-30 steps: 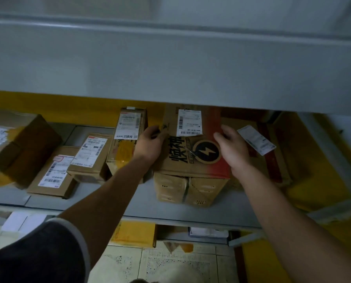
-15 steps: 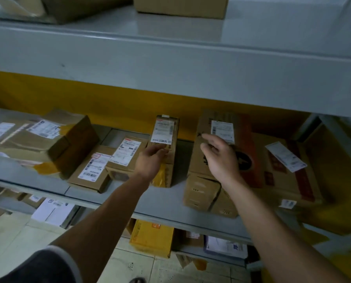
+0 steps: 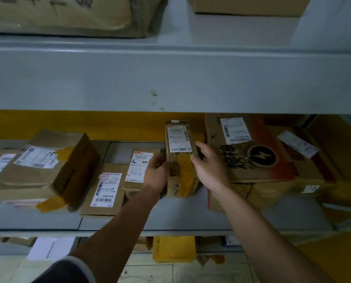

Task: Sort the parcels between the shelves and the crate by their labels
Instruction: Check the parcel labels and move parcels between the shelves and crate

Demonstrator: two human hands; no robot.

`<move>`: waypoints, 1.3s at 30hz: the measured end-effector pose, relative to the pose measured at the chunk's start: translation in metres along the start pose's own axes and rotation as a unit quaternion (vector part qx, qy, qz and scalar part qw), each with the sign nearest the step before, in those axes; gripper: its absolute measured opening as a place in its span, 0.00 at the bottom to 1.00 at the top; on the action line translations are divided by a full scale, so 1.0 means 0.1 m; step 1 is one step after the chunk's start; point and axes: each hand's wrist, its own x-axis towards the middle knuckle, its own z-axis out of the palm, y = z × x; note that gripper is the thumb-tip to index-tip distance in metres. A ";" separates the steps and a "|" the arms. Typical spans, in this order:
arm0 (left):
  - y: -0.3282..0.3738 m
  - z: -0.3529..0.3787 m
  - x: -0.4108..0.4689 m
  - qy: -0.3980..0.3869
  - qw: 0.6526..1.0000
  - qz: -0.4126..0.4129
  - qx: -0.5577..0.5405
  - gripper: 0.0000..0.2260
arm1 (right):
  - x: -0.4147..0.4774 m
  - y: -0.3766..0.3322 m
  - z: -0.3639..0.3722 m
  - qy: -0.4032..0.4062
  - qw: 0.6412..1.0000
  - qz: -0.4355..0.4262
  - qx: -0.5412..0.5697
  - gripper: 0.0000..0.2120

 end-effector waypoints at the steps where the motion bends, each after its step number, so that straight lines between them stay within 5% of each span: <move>1: -0.03 0.00 0.02 -0.012 1.000 -0.006 0.005 0.15 | 0.01 -0.02 0.01 -0.005 1.000 0.007 -0.008 0.20; 7: -0.13 0.07 0.17 -0.055 0.997 -0.037 0.048 0.19 | 0.14 0.08 -0.02 -0.015 0.998 0.053 -0.043 0.21; 16: -0.09 0.12 0.26 -0.078 0.994 -0.074 -0.013 0.22 | 0.35 0.42 0.18 -0.035 0.982 0.177 0.056 0.28; 26: -0.28 -0.09 0.00 -0.033 0.997 -0.072 0.008 0.16 | 0.03 0.58 0.19 -0.002 0.980 0.183 0.080 0.10; 33: -0.42 -0.17 -0.06 0.021 0.994 -0.107 -0.017 0.15 | -0.01 0.81 0.25 0.003 0.967 0.236 0.094 0.23; 39: -0.27 -0.06 0.09 0.034 0.996 -0.085 -0.013 0.16 | 0.17 0.80 0.35 0.032 0.924 0.304 0.229 0.28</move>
